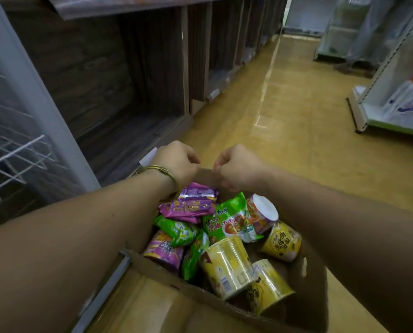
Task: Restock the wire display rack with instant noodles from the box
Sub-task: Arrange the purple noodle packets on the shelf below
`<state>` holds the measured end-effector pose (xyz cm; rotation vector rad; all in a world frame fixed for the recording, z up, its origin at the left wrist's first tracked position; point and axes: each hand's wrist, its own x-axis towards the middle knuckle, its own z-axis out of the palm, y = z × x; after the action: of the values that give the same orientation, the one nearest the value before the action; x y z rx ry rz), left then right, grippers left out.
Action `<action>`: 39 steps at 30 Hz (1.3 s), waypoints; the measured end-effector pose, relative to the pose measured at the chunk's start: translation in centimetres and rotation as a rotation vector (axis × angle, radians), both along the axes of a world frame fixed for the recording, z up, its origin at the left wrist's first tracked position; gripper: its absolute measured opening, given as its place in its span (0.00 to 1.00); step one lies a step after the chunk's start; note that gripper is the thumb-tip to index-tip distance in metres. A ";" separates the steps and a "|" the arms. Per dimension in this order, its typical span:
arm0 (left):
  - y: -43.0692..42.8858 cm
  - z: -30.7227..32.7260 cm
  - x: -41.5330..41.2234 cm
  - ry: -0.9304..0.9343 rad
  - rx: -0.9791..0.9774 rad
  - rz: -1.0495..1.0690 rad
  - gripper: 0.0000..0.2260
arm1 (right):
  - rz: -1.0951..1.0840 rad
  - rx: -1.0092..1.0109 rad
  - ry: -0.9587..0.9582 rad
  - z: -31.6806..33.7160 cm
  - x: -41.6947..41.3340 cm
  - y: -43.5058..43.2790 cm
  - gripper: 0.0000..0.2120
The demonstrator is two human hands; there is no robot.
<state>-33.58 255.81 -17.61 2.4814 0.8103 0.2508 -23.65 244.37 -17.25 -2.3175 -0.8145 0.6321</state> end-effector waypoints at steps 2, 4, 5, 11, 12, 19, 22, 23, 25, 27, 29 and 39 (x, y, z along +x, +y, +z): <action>0.6 -1.8 0.4 0.038 -0.009 0.011 0.08 | 0.014 -0.009 0.013 -1.9 0.6 0.8 0.04; 1.2 -3.7 0.9 0.058 -0.019 0.032 0.08 | 0.035 -0.020 0.019 -3.8 1.3 1.6 0.03; 1.4 -4.7 1.0 0.067 -0.029 0.046 0.08 | 0.049 -0.027 0.014 -4.7 1.6 1.9 0.04; 2.3 -9.6 1.7 0.128 -0.087 0.129 0.11 | 0.153 -0.116 -0.067 -9.1 3.0 3.1 0.03; 2.3 -10.4 1.8 0.136 -0.097 0.139 0.11 | 0.172 -0.131 -0.081 -9.9 3.1 3.3 0.04; 3.2 -14.6 2.4 0.165 -0.195 0.203 0.10 | 0.234 -0.178 -0.056 -14.6 3.7 4.4 0.16; 3.5 -15.9 2.6 0.161 -0.234 0.213 0.14 | 0.262 -0.196 -0.067 -15.9 4.0 4.7 0.22; 3.6 -16.3 2.7 0.162 -0.242 0.213 0.15 | 0.270 -0.204 -0.074 -16.2 4.1 4.8 0.23; 3.8 -17.1 2.9 0.155 -0.260 0.215 0.17 | 0.293 -0.218 -0.094 -16.8 4.2 5.1 0.23; 4.0 -17.8 3.1 0.148 -0.271 0.217 0.18 | 0.332 -0.239 -0.139 -17.4 4.3 5.5 0.23; 4.2 -18.3 3.2 0.152 -0.275 0.219 0.20 | 0.381 -0.280 -0.197 -18.1 4.4 5.8 0.26; 5.1 -19.6 2.7 0.128 -0.316 0.257 0.19 | 0.516 -0.506 -0.434 -20.4 4.1 6.0 0.20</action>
<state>-30.88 260.86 -37.25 2.1141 1.1304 0.0466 -19.60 250.36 -37.64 -2.7644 -1.6487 0.6013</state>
